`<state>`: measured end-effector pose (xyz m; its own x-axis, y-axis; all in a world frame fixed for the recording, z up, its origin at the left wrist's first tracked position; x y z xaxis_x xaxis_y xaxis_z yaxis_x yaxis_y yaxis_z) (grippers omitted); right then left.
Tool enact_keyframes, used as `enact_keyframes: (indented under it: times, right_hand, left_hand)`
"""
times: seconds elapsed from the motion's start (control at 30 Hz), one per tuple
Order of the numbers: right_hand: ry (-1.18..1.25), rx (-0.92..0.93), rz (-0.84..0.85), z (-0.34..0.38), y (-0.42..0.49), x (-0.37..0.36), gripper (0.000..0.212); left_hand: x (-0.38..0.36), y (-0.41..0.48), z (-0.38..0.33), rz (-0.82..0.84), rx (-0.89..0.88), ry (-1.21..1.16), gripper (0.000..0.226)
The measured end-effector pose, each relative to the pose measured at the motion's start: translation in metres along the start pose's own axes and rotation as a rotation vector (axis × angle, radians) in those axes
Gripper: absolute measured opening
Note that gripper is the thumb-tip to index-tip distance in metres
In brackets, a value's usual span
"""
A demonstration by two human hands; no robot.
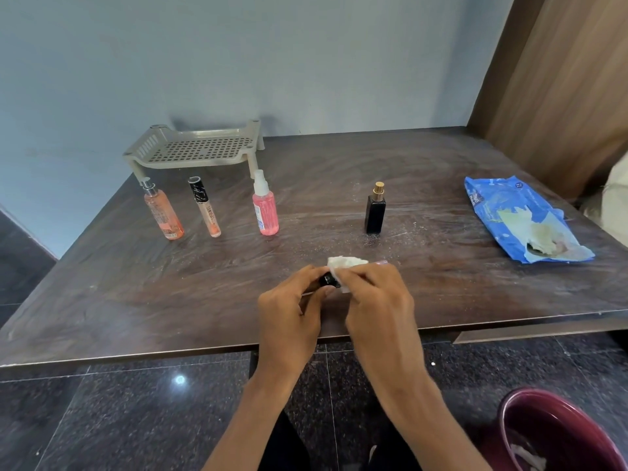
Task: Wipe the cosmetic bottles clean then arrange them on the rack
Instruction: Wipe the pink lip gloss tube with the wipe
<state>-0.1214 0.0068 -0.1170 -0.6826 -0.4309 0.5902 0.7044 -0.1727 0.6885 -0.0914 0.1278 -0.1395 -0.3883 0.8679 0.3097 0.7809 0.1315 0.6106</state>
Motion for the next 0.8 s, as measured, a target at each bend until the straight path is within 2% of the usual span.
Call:
enact_keyframes:
  times: [0.1,0.33,0.57,0.8]
  right_hand:
    - [0.039,0.034,0.045,0.009,-0.006,-0.002,0.045]
    - [-0.049,-0.044,-0.059,-0.025,0.005,0.002,0.045]
    - [0.002,0.082,0.062,0.011,-0.006,0.001,0.043]
    - [0.039,0.078,0.031,0.000,-0.006,0.002,0.044]
  left_hand:
    - [0.002,-0.001,-0.001,0.025,0.002,-0.019,0.033]
    - [-0.001,0.000,-0.003,-0.013,-0.038,0.015,0.030]
    - [0.001,0.000,-0.004,0.048,-0.027,0.001,0.032]
    - [0.001,0.001,-0.006,0.075,0.003,-0.011,0.031]
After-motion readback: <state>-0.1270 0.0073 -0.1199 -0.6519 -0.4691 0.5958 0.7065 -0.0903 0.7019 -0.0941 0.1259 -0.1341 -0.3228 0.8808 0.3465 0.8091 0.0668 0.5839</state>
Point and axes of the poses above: each hand's wrist, its own y-axis towards the middle knuckle, its own x-axis out of the back of the hand, z = x × y, the point moved 1 cm from there along y, towards the middle knuckle, and after that the axes turned 10 degrees about -z, right-handed, at the moved point
